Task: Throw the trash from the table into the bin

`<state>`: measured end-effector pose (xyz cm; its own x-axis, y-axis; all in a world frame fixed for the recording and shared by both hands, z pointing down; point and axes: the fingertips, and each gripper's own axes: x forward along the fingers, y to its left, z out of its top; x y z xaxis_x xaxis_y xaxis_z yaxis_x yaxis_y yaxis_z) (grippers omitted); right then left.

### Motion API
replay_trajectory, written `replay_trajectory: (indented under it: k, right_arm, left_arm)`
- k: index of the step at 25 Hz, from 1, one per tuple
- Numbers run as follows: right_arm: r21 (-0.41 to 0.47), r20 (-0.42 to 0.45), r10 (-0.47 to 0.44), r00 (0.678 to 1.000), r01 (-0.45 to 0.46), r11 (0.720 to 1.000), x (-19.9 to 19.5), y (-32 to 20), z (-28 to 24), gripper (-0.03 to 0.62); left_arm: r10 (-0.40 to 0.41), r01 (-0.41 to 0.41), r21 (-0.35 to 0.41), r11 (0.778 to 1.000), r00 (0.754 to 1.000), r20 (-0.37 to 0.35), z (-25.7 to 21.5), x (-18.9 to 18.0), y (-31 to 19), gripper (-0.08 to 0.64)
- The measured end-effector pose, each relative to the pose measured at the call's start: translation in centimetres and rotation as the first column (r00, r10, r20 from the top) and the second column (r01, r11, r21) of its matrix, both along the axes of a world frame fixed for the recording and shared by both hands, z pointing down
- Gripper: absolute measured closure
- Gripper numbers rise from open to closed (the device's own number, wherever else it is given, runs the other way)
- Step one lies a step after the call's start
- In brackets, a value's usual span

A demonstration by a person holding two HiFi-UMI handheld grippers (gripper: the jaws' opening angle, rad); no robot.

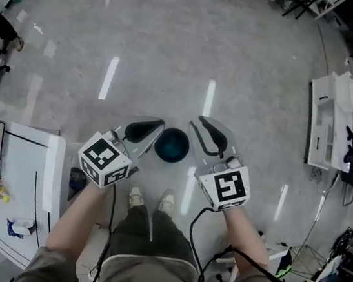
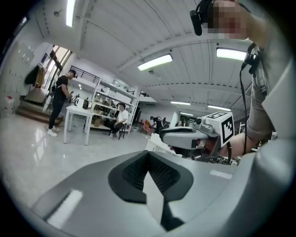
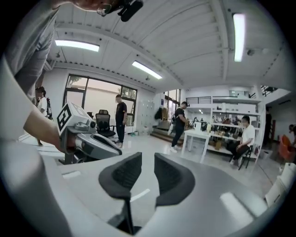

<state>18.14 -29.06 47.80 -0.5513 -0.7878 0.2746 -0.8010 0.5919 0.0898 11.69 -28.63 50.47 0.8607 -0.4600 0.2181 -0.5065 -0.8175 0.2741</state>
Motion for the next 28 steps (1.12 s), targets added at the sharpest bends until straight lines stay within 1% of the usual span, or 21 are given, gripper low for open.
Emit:
replay_trajectory:
  k: [2,4,7,9,13,18,20,23,25,28]
  right_arm:
    - [0.090,0.033,-0.003,0.999,0.000,0.996,-0.5,0.9,-5.8,0.503]
    - [0.161,0.049,-0.001,0.999,-0.007,0.987,-0.9,2.0,-10.5,0.506]
    - [0.217,0.084,0.013,0.996,-0.031,0.976,-1.1,3.8,-15.5,0.520]
    - [0.245,0.087,0.020,0.996,-0.041,0.969,-0.8,5.0,-17.7,0.539]
    - [0.286,0.084,0.018,0.996,-0.041,0.957,-0.1,8.0,-21.4,0.557]
    - [0.328,0.070,0.003,0.998,-0.025,0.944,0.5,11.8,-25.1,0.574]
    - [0.342,0.071,-0.007,0.997,-0.018,0.940,0.3,13.2,-25.9,0.589]
    - [0.351,0.096,-0.025,0.995,-0.010,0.936,-0.1,14.7,-26.9,0.589]
    - [0.351,0.107,-0.033,0.994,-0.006,0.936,-0.4,15.5,-27.3,0.589]
    - [0.353,0.100,-0.045,0.994,0.007,0.936,-1.0,16.6,-27.4,0.589]
  left_arm:
    - [-0.005,0.007,0.054,0.999,1.000,-0.024,-4.9,-0.6,0.8,0.561]
    - [-0.007,0.011,0.110,0.994,0.999,-0.034,-9.0,-1.3,1.8,0.561]
    - [-0.013,0.017,0.182,0.983,1.000,-0.025,-13.8,-2.3,3.4,0.561]
    - [-0.016,0.020,0.209,0.978,1.000,-0.019,-16.3,-2.9,4.6,0.561]
    - [-0.002,0.008,0.250,0.968,1.000,-0.028,-20.7,-3.6,7.5,0.561]
    - [0.003,0.014,0.317,0.948,0.999,-0.055,-24.9,-3.8,10.6,0.561]
    - [-0.004,0.028,0.332,0.943,0.997,-0.072,-26.1,-4.3,11.8,0.561]
    - [-0.020,0.051,0.353,0.934,0.996,-0.092,-27.6,-5.0,13.2,0.561]
    - [-0.021,0.054,0.363,0.930,0.995,-0.094,-28.2,-5.2,13.9,0.561]
    - [-0.020,0.055,0.376,0.925,0.995,-0.096,-28.6,-5.6,14.7,0.561]
